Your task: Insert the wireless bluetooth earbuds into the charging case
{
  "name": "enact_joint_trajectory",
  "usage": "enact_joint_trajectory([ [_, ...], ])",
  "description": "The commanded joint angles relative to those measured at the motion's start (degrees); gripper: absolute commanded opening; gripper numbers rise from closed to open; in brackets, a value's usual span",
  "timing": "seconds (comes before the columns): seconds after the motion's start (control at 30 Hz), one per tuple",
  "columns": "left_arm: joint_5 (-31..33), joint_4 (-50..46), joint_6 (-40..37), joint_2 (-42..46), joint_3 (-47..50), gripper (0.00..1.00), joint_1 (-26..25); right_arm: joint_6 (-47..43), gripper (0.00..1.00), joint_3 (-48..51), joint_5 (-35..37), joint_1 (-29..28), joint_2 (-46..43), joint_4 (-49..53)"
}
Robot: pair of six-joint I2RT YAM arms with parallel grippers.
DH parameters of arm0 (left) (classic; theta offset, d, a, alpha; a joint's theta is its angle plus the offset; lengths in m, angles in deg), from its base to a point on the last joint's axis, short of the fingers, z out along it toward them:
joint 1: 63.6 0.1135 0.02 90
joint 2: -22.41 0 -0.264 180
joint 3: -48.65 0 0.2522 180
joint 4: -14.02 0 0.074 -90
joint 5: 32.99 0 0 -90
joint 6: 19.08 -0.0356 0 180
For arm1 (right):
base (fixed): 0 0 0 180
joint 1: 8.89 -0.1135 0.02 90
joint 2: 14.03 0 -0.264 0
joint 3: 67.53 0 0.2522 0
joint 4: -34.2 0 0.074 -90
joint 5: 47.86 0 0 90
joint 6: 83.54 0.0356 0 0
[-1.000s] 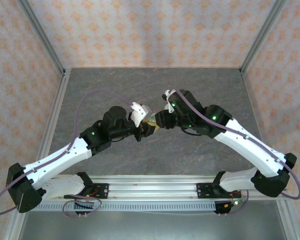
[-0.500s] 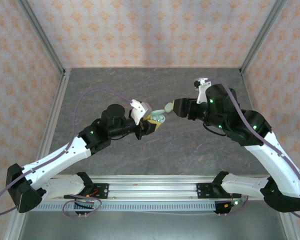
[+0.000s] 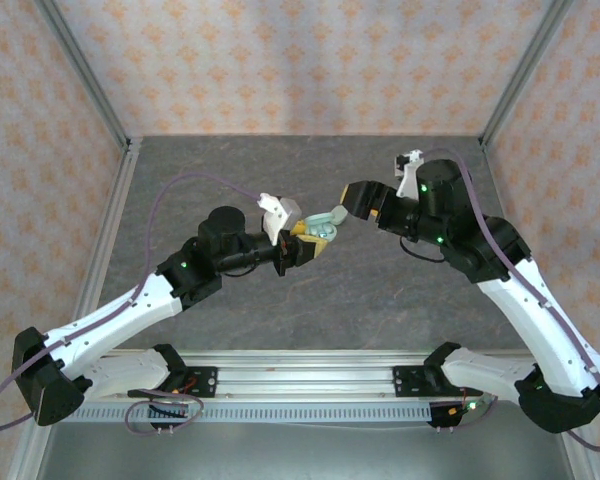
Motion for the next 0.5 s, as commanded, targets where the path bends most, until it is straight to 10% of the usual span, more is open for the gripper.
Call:
enact_joint_trajectory([
  [0.0, -1.75, 3.22, 1.17, -0.57, -2.80, 0.16, -0.48, 6.47, 0.77, 2.77, -6.69, 1.01, -1.26, -5.62],
  [0.47, -1.71, 4.33, 2.56, -1.24, -4.36, 0.16, -1.45, 17.93, 0.78, 12.37, -14.18, 1.41, -3.70, -15.86],
])
